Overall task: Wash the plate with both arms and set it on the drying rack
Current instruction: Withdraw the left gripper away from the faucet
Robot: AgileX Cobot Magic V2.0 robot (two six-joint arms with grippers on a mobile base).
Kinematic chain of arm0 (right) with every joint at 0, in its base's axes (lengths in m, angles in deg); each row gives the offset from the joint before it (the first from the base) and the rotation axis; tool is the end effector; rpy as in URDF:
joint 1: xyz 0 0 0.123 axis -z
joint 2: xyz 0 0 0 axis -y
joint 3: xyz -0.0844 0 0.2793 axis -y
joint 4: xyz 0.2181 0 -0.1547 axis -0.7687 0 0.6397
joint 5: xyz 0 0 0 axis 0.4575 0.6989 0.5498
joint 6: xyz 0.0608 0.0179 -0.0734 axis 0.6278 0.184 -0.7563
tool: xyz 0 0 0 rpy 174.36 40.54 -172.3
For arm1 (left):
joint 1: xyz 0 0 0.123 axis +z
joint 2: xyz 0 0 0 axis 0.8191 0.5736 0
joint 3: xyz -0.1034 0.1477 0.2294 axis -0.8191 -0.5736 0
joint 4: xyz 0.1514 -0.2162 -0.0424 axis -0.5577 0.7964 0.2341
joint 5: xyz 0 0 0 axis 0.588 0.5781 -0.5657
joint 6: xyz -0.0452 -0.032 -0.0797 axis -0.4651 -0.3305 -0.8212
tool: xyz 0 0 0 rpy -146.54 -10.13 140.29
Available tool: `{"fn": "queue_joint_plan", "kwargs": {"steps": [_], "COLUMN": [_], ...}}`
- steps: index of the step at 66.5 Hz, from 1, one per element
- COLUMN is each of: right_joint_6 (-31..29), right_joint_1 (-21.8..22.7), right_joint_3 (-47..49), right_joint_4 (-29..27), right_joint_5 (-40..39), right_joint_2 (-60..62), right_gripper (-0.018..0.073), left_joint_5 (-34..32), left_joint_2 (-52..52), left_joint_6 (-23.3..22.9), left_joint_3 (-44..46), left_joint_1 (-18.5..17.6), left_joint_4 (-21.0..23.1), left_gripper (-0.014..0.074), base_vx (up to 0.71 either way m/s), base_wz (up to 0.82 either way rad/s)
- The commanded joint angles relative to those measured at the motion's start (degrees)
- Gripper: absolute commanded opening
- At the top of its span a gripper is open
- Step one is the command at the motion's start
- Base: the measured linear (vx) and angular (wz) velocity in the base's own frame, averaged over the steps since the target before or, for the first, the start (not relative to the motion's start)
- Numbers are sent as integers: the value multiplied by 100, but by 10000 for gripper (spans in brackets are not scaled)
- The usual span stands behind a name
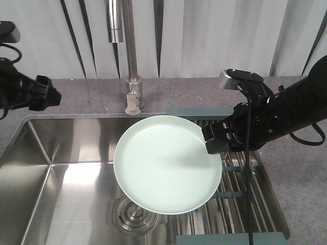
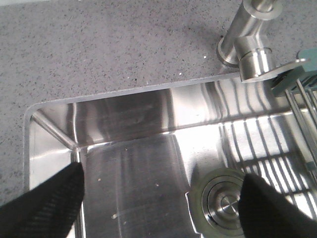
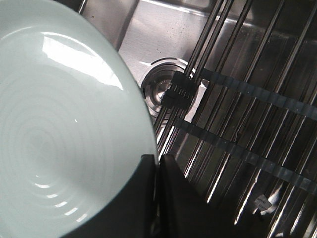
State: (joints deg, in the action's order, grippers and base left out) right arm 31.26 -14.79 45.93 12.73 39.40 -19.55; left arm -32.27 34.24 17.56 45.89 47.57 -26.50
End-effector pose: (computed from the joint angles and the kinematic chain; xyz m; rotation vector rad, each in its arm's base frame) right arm 0.2962 0.1225 0.2953 -0.4590 2.6168 0.7012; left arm 0.3075 -0.0513 0.3542 0.2263 2.3986 -0.1911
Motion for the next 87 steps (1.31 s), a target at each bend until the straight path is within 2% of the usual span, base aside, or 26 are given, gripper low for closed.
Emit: {"fn": "queue_joint_plan", "kwargs": {"steps": [1, 24, 44, 52, 66, 87], "right_joint_6": [-40, -40, -40, -40, -40, -40], "right_joint_1": [15, 15, 15, 15, 15, 15], "right_joint_3": [131, 131, 131, 131, 131, 131], "right_joint_4": [-223, -223, -223, -223, -223, -223], "right_joint_5": [-152, -152, -152, -152, -152, -152], "right_joint_2": [210, 210, 210, 210, 210, 210], "right_gripper": [-1, -1, -1, -1, -1, -1], "left_joint_5": [-482, -508, -127, 33, 162, 153], "left_joint_2": [-776, -2715, -4135, -4612, -5139, -5187], "left_joint_6": [-122, -253, -988, -1242, -1367, -1367], "left_joint_3": [-385, -1921, -2665, -2808, -3099, -3148], "left_joint_1": [-22, -22, -22, -22, -22, -22], "left_joint_4": [44, 11, -818, -908, -908, -908], "left_gripper": [585, 585, 585, 585, 585, 585], "base_vx": [0, 0, 0, 0, 0, 0], "base_wz": [0, 0, 0, 0, 0, 0]}}
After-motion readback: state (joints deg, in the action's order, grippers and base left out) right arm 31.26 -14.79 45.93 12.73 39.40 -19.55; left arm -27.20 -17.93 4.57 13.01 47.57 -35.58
